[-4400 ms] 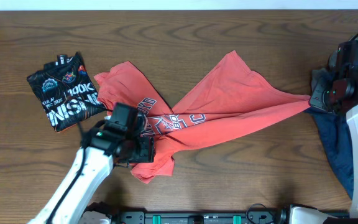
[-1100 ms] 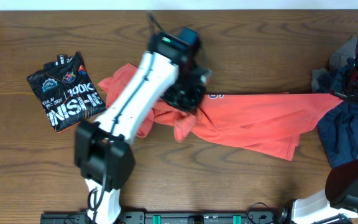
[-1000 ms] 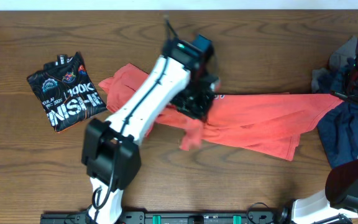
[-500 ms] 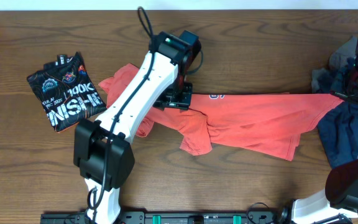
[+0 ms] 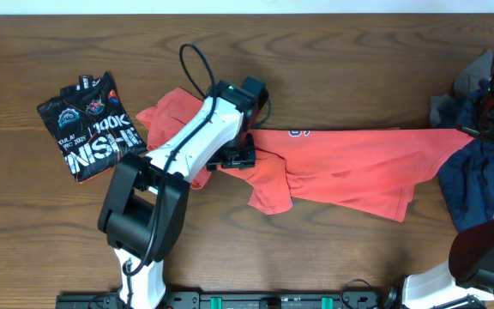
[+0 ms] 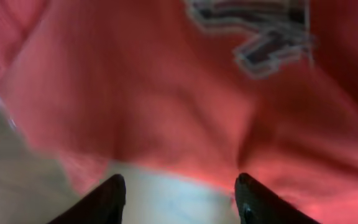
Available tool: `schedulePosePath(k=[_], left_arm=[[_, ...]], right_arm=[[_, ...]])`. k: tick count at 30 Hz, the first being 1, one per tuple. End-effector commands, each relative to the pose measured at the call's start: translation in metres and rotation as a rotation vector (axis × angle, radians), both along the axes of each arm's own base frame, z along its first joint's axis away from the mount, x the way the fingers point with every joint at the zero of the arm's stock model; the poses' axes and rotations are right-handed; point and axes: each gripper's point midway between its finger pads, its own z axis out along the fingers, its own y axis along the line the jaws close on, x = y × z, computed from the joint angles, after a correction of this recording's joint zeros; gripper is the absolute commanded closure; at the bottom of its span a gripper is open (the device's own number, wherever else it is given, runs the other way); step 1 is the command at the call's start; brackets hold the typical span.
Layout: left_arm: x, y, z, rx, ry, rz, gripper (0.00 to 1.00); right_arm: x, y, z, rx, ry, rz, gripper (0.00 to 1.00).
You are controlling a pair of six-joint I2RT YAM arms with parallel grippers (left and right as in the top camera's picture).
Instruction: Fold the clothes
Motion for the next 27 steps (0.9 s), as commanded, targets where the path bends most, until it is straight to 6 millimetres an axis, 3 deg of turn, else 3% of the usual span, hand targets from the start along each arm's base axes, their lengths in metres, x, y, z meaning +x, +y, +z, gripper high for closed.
schedulePosePath(k=[1, 6, 10, 11, 16, 20, 23, 27], left_arm=[[0.010, 0.008, -0.007, 0.006, -0.044, 0.050, 0.42], [0.014, 0.005, -0.017, -0.009, -0.072, 0.061, 0.47], [0.016, 0.004, -0.017, -0.014, -0.081, 0.054, 0.81], [0.019, 0.003, -0.017, -0.022, -0.091, 0.036, 0.94], [0.050, -0.014, -0.003, -0.088, -0.213, -0.100, 0.94], [0.079, -0.028, 0.029, -0.157, -0.336, -0.145, 0.94], [0.098, -0.044, 0.068, -0.276, -0.423, -0.172, 0.94], [0.117, -0.051, 0.116, -0.401, -0.532, -0.159, 0.94]], right_arm=[[-0.002, -0.006, 0.001, -0.018, -0.003, -0.022, 0.99], [-0.002, -0.006, 0.001, -0.018, -0.003, -0.022, 0.99], [-0.001, -0.005, 0.001, -0.011, -0.004, -0.021, 0.99], [-0.001, -0.005, 0.001, -0.012, -0.004, -0.021, 0.99], [-0.001, -0.005, 0.001, -0.011, -0.004, -0.021, 0.99], [-0.002, -0.004, 0.001, -0.008, -0.002, -0.021, 0.99], [-0.002, -0.004, 0.001, -0.007, -0.002, -0.021, 0.99], [-0.002, -0.004, 0.001, -0.006, -0.003, -0.021, 0.99]])
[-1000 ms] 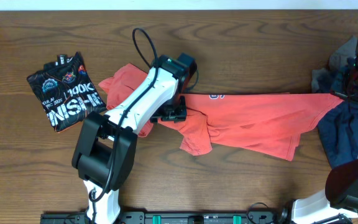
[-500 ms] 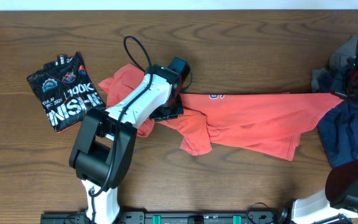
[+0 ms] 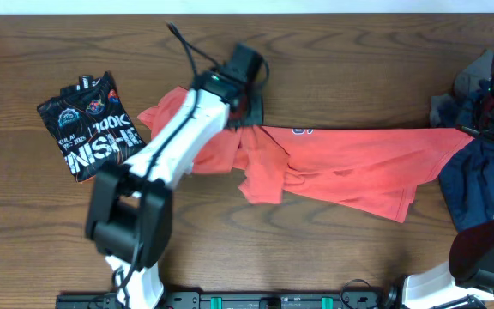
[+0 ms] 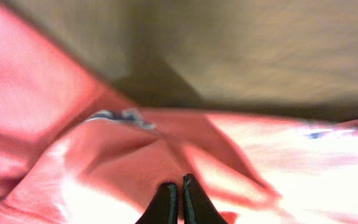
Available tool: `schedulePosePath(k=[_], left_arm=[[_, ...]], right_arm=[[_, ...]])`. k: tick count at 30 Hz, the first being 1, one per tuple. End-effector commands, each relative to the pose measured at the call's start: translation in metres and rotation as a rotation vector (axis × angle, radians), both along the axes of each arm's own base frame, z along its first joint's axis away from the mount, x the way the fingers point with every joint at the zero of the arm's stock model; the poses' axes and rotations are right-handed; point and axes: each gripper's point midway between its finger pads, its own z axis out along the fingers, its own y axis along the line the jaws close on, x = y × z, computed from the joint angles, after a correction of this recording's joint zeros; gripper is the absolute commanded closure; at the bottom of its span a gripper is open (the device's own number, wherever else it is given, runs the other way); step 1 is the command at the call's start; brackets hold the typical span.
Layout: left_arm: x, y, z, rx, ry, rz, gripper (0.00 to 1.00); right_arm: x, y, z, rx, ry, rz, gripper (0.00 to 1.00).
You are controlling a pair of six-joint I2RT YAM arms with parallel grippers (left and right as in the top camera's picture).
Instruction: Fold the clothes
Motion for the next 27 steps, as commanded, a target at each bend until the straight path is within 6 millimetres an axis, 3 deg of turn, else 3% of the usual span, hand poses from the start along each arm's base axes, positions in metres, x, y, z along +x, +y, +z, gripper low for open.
schedulePosePath(k=[1, 3, 4, 5, 6, 7, 8, 13, 17, 21, 27], left_arm=[[0.016, -0.008, 0.058, -0.137, -0.120, -0.042, 0.94], [0.019, -0.007, 0.061, -0.145, -0.135, -0.040, 0.91], [0.018, -0.007, 0.059, -0.142, -0.127, -0.040, 0.72], [0.015, -0.006, 0.054, -0.135, -0.110, -0.039, 0.45], [0.011, -0.004, 0.050, -0.124, -0.085, -0.039, 0.30], [0.004, -0.003, 0.042, -0.108, -0.046, -0.040, 0.21], [-0.005, 0.001, 0.036, -0.090, -0.003, -0.040, 0.18], [-0.052, 0.029, 0.008, 0.043, 0.194, -0.043, 0.21], [-0.073, 0.054, -0.020, 0.165, 0.268, -0.019, 0.23], [-0.072, 0.051, -0.053, 0.142, 0.237, -0.041, 0.26], [-0.077, 0.015, -0.080, -0.061, 0.201, -0.166, 0.29]], right_arm=[[-0.002, -0.004, 0.001, -0.010, -0.002, -0.022, 0.99], [-0.002, -0.003, 0.001, -0.005, -0.003, -0.020, 0.99], [-0.001, -0.002, 0.000, 0.001, -0.005, -0.019, 0.99], [-0.001, -0.002, 0.000, 0.007, -0.007, -0.019, 0.99], [-0.001, -0.002, 0.000, 0.007, -0.007, -0.019, 0.99], [-0.001, -0.002, 0.000, 0.007, -0.007, -0.019, 0.99], [-0.001, -0.002, 0.000, 0.007, -0.007, -0.019, 0.99], [-0.001, -0.002, 0.000, 0.007, -0.007, -0.019, 0.99], [-0.001, -0.002, 0.000, 0.007, -0.008, -0.019, 0.99], [0.000, 0.000, 0.000, 0.007, -0.007, -0.015, 0.99], [-0.001, 0.000, 0.000, 0.008, -0.004, -0.015, 0.99]])
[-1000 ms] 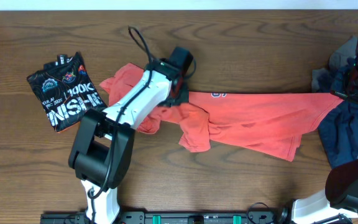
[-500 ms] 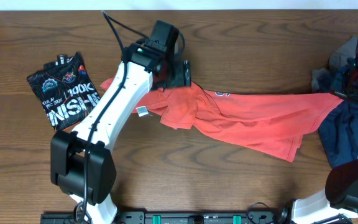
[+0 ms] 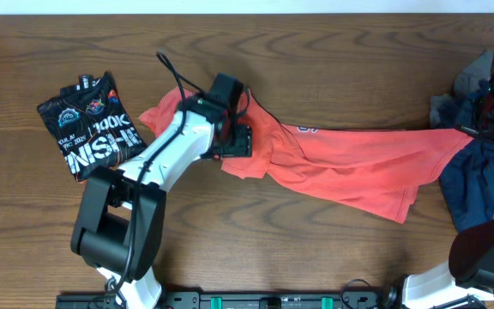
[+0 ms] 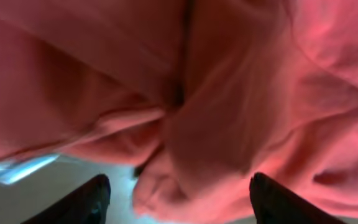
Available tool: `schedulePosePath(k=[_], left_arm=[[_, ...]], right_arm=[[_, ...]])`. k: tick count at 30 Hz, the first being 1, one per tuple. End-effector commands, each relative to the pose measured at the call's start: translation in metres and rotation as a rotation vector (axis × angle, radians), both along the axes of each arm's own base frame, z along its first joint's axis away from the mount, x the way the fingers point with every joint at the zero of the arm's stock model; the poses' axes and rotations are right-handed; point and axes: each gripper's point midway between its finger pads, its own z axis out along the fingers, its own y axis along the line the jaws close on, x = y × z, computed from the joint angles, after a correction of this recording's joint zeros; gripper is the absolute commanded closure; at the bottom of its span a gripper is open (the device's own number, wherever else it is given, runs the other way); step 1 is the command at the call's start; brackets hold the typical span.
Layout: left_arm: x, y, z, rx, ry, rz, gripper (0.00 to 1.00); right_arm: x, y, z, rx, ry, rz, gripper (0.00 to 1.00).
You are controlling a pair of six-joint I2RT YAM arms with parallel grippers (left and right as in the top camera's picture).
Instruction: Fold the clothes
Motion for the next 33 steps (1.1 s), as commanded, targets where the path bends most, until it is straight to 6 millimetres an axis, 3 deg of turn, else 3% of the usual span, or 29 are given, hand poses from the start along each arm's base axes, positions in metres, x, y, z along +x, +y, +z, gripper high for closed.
schedulePosePath(k=[1, 2, 6, 7, 12, 15, 20, 23, 28, 33], left_arm=[[-0.011, -0.015, -0.010, -0.091, 0.026, -0.073, 0.33], [-0.011, -0.015, -0.011, -0.093, 0.024, -0.073, 0.39], [-0.017, -0.028, -0.005, -0.169, 0.041, -0.135, 0.91], [-0.021, -0.035, -0.001, -0.211, 0.048, -0.170, 0.94], [-0.023, -0.035, 0.035, -0.237, 0.014, -0.261, 0.94], [-0.011, -0.010, 0.075, -0.161, -0.063, -0.225, 0.94], [0.016, 0.063, 0.184, -0.046, -0.301, -0.050, 0.94], [0.020, 0.106, 0.252, -0.046, -0.465, 0.072, 0.94], [0.003, 0.150, 0.329, -0.039, -0.671, 0.192, 0.94], [-0.028, 0.157, 0.374, -0.042, -0.798, 0.212, 0.94]], right_arm=[[-0.001, -0.003, 0.001, -0.008, -0.002, -0.018, 0.99], [-0.001, -0.003, 0.001, -0.008, -0.002, -0.018, 0.99], [-0.001, -0.003, 0.001, -0.009, -0.002, -0.018, 0.99], [-0.001, -0.003, 0.001, -0.008, -0.002, -0.018, 0.99], [-0.001, -0.001, 0.000, 0.002, -0.002, -0.016, 0.99], [0.003, 0.010, -0.002, 0.070, -0.017, 0.016, 0.99], [0.010, 0.026, -0.001, 0.171, -0.066, 0.069, 0.99], [0.014, 0.033, 0.012, 0.204, -0.137, 0.102, 0.99], [0.015, 0.039, 0.069, 0.184, -0.340, 0.137, 0.99], [-0.007, 0.046, 0.140, 0.097, -0.545, 0.170, 0.99]])
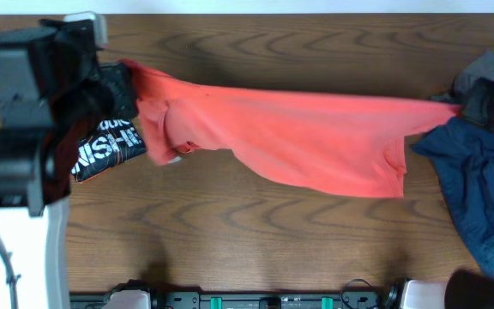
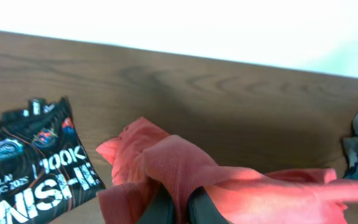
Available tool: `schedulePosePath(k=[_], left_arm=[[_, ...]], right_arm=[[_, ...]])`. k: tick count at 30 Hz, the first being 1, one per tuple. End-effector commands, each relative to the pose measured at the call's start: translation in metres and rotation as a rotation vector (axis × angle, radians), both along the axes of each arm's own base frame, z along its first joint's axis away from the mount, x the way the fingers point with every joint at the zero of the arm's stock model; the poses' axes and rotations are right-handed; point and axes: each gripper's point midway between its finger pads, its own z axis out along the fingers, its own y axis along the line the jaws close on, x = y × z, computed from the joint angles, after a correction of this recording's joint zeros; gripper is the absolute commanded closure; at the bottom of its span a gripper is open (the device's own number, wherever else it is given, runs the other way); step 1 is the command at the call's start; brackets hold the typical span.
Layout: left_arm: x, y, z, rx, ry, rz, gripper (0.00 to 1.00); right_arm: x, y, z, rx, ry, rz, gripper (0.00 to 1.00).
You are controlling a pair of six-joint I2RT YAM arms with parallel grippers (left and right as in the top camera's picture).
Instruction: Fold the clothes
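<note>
A red shirt (image 1: 298,129) hangs stretched across the table, off the wood, between my two grippers. My left gripper (image 1: 120,79) is raised high at the far left and is shut on a fold of the red shirt (image 2: 185,162); in the left wrist view its dark fingers (image 2: 201,208) pinch the cloth tight. At the far right, my right gripper (image 1: 463,105) holds the shirt's other end, which pulls to a taut point there. A folded black printed shirt (image 1: 110,144) lies at the left, partly hidden under my left arm and the red cloth.
A heap of blue and grey clothes (image 1: 478,184) lies at the right edge, under the right arm. The brown wooden table (image 1: 256,240) shows bare wood in front of the shirt. My left arm's big housing (image 1: 24,112) fills the overhead view's left side.
My left gripper was open, low over the bunched left part of the shirt. Now it is shut on a fold and raised high at the left, and the shirt hangs stretched above the table.
First my left gripper stood open over the crumpled left-middle of the shirt on the table. Then it was shut on a fold farther back. Then it was open again with the cloth drawn leftward. Throughout, the right end stayed at my right gripper. Now both hold the shirt aloft.
</note>
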Motion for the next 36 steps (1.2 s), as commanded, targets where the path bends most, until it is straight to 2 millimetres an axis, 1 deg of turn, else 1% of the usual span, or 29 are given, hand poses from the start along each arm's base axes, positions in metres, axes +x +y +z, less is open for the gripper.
schedulePosePath(k=[1, 4, 6, 8, 10, 12, 15, 20, 23, 25, 28, 30, 32, 36], left_arm=[[-0.019, 0.008, 0.029, 0.029, -0.086, 0.024, 0.94], [-0.044, 0.008, 0.050, 0.039, -0.149, 0.021, 0.94], [-0.057, 0.008, 0.059, 0.039, -0.180, 0.022, 0.94], [-0.068, 0.007, 0.063, 0.039, -0.197, 0.022, 0.94], [-0.074, 0.004, 0.060, 0.028, -0.178, 0.004, 0.94], [-0.079, -0.002, 0.047, 0.007, -0.116, -0.028, 0.94], [-0.082, -0.003, 0.019, 0.001, 0.022, -0.029, 0.94], [-0.089, -0.004, -0.038, -0.011, 0.321, -0.034, 0.94], [-0.086, -0.008, -0.075, -0.017, 0.509, -0.051, 0.94], [-0.079, -0.017, -0.098, -0.032, 0.612, -0.082, 0.94], [-0.062, -0.040, -0.133, -0.083, 0.725, -0.158, 0.94], [-0.048, -0.053, -0.157, -0.093, 0.767, -0.197, 0.94], [-0.026, -0.067, -0.184, -0.083, 0.783, -0.233, 0.94], [0.018, -0.091, -0.222, -0.063, 0.751, -0.284, 0.94]], right_arm=[[-0.023, 0.004, 0.068, -0.072, -0.205, 0.003, 0.99], [-0.046, 0.003, 0.109, -0.136, -0.327, -0.028, 0.99], [-0.059, 0.003, 0.128, -0.164, -0.393, -0.043, 0.99], [-0.070, 0.003, 0.143, -0.187, -0.449, -0.059, 0.99], [-0.076, 0.003, 0.149, -0.199, -0.469, -0.067, 0.99], [-0.078, 0.002, 0.146, -0.200, -0.456, -0.068, 0.99], [-0.075, -0.001, 0.133, -0.188, -0.395, -0.073, 0.99], [-0.073, -0.019, 0.096, -0.205, -0.206, -0.124, 0.99], [-0.064, -0.024, 0.074, -0.183, -0.112, -0.123, 0.99], [-0.058, -0.026, 0.059, -0.163, -0.048, -0.119, 0.99], [-0.051, -0.028, 0.035, -0.130, 0.052, -0.111, 0.99], [-0.047, -0.030, 0.019, -0.110, 0.115, -0.106, 0.99], [-0.044, -0.031, 0.006, -0.093, 0.169, -0.102, 0.99], [-0.036, -0.034, -0.015, -0.068, 0.245, -0.096, 0.99]])
